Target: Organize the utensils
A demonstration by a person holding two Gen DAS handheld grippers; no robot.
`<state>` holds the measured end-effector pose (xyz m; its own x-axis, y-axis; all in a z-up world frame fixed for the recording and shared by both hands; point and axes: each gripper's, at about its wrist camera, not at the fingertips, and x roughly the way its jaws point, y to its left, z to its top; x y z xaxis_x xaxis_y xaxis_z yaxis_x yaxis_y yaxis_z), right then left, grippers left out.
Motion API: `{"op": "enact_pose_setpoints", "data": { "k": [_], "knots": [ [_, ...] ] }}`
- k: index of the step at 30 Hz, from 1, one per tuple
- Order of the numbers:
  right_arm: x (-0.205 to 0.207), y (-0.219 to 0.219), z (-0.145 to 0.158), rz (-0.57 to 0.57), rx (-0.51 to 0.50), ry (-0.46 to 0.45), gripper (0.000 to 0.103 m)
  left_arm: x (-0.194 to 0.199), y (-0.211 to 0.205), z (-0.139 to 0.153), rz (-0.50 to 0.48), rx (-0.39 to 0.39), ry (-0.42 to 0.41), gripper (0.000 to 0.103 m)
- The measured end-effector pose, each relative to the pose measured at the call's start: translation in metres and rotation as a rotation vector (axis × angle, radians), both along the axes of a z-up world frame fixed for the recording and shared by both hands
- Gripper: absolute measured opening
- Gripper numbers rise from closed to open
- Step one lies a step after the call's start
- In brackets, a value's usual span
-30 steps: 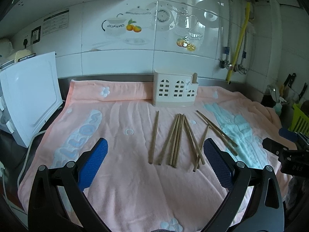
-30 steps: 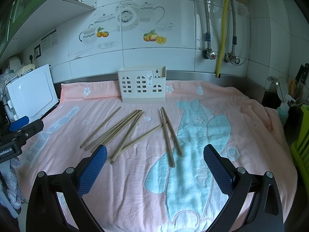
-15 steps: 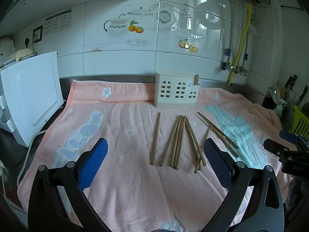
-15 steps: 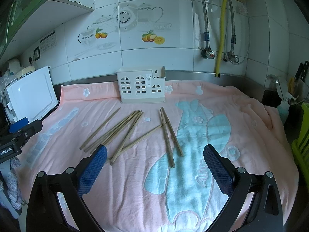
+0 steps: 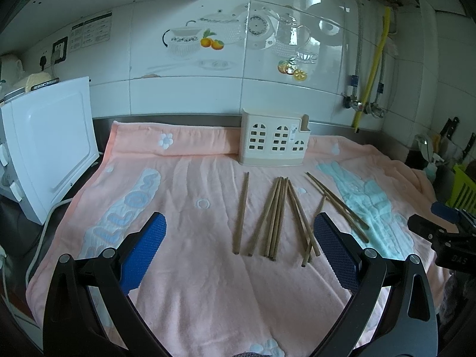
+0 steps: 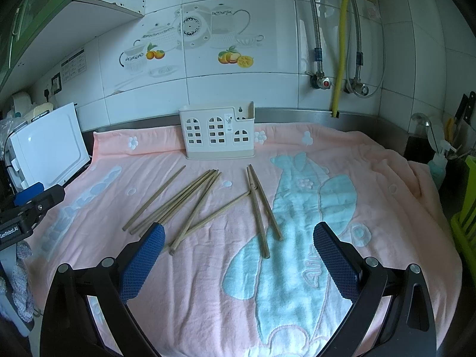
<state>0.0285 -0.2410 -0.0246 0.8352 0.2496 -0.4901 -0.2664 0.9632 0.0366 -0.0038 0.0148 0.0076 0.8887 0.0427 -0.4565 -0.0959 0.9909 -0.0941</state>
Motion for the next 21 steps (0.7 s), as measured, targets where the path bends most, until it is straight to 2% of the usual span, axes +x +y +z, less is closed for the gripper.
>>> {"op": "enact_pose_setpoints", "data": {
  "k": [21],
  "knots": [
    [0.014, -0.003, -0.008, -0.016, 0.012, 0.011, 0.096, 0.006, 0.008, -0.005, 0.015, 0.003, 0.007, 0.097]
  ]
}}
